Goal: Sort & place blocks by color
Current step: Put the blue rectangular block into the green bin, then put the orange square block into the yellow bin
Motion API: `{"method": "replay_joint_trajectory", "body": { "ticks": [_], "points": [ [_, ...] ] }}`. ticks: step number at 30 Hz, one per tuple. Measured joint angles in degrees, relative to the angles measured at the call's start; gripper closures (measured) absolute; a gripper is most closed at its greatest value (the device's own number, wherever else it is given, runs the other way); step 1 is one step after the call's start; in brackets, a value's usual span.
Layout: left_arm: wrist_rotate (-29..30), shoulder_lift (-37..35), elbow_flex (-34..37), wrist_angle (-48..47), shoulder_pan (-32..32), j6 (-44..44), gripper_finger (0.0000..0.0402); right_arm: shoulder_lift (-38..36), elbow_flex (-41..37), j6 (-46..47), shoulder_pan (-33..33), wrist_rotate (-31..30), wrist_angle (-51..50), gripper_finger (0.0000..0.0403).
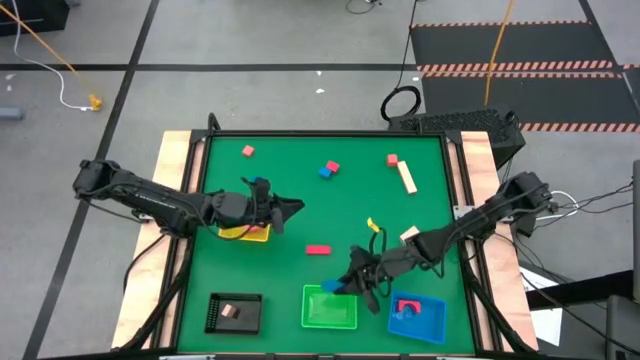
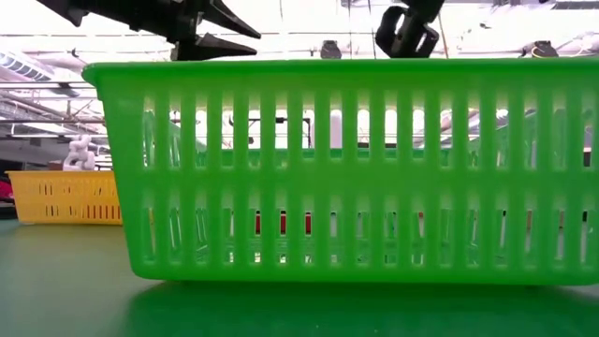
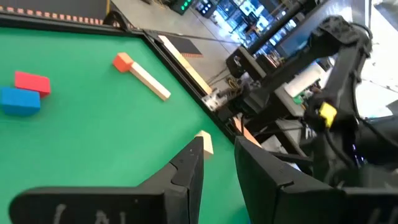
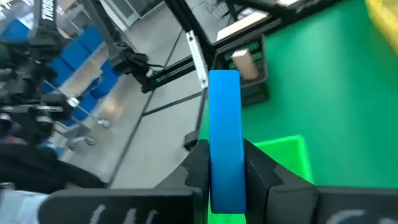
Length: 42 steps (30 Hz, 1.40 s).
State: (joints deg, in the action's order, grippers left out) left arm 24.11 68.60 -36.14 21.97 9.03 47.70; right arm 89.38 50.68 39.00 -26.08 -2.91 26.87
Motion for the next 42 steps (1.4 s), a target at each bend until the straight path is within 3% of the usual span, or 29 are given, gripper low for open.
{"method": "replay_joint_trajectory", "body": {
  "ticks": [6, 15, 21, 35, 42],
  "points": [
    [-3.9, 0.0, 0.0, -0.5, -1.4, -0.6, 0.0309, 4.7, 0.0, 8.7, -1.4, 0.1, 1.9, 0.0360],
    [-11.8, 0.0, 0.0, -3.9, -0.2, 1.1, 0.0309, 15.6, 1.1, 20.4, -5.6, -1.1, 16.0, 0.0359],
    [-11.9, 0.0, 0.0, -7.0, 1.0, 1.5, 0.0309, 16.9, 4.1, 17.4, -7.7, -7.7, 13.5, 0.0342],
    [-11.9, 0.0, 0.0, -7.2, 2.3, 2.3, 0.0309, 16.6, 5.2, 17.1, -7.0, -7.5, 11.7, 0.0219],
    [-11.8, 0.0, 0.0, -7.2, 2.3, 2.1, 0.0309, 11.1, 5.2, 10.8, -5.1, -7.1, 6.0, 0.0198]
  ]
}}
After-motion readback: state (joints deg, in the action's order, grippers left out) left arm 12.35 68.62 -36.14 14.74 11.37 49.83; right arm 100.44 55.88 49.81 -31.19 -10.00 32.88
